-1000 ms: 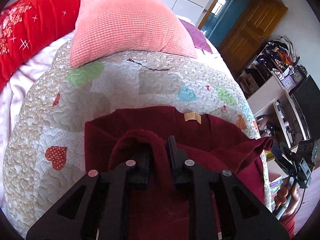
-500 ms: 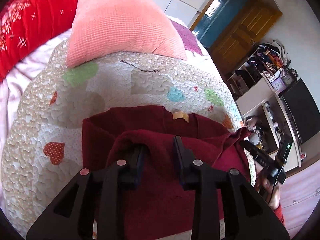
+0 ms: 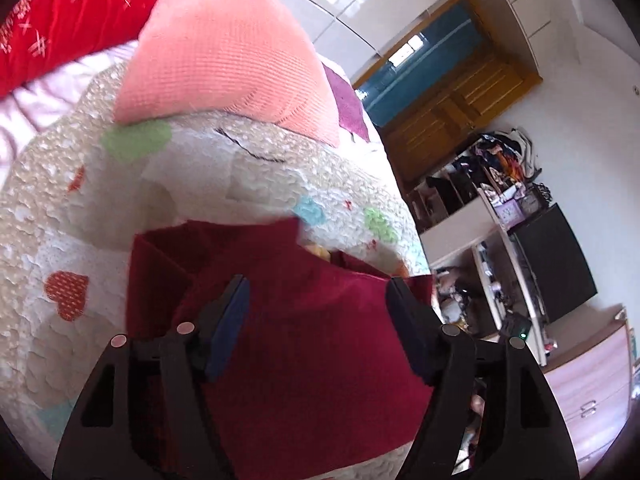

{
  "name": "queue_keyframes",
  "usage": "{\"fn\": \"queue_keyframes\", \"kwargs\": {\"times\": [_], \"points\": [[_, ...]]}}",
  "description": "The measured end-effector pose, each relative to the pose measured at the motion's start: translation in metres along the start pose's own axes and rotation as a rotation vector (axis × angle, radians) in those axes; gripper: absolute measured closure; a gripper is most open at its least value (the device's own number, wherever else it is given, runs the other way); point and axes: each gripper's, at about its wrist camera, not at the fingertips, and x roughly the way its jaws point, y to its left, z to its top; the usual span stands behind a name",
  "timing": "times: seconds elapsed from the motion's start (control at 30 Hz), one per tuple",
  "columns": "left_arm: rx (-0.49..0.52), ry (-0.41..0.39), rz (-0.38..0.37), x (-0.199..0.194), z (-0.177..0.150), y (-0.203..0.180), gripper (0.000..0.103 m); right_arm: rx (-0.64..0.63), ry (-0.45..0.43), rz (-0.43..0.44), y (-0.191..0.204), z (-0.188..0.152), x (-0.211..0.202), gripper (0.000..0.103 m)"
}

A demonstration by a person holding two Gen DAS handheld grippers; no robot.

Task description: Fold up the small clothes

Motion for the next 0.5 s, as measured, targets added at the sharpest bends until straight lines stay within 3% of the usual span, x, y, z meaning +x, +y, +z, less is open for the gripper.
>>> {"fn": "queue_keyframes", "kwargs": {"times": [0.17, 0.27, 0.3, 0.37, 0.5], "points": [[0.101, 0.020, 0.096, -0.003, -0.004, -0.010, 0.033, -0.035, -0.020, -0.001, 0.006, 0.001, -0.008, 0.053], [0.155, 0.053, 0.226, 0.016, -0.013, -0.012, 0.033, -0.039, -0.008, -0.007, 0.005, 0.005, 0.002, 0.054], [0.158, 0.060, 0.263, 0.022, -0.016, -0.009, 0.033, -0.049, -0.002, -0.029, 0.005, 0.006, 0.007, 0.072], [0.145, 0.067, 0.358, 0.040, -0.019, 0.001, 0.033, -0.056, -0.012, -0.095, 0.002, 0.011, 0.015, 0.094], [0.085, 0.087, 0.488, 0.070, -0.018, 0.029, 0.033, -0.038, -0.049, -0.151, -0.011, 0.025, 0.029, 0.094]]}}
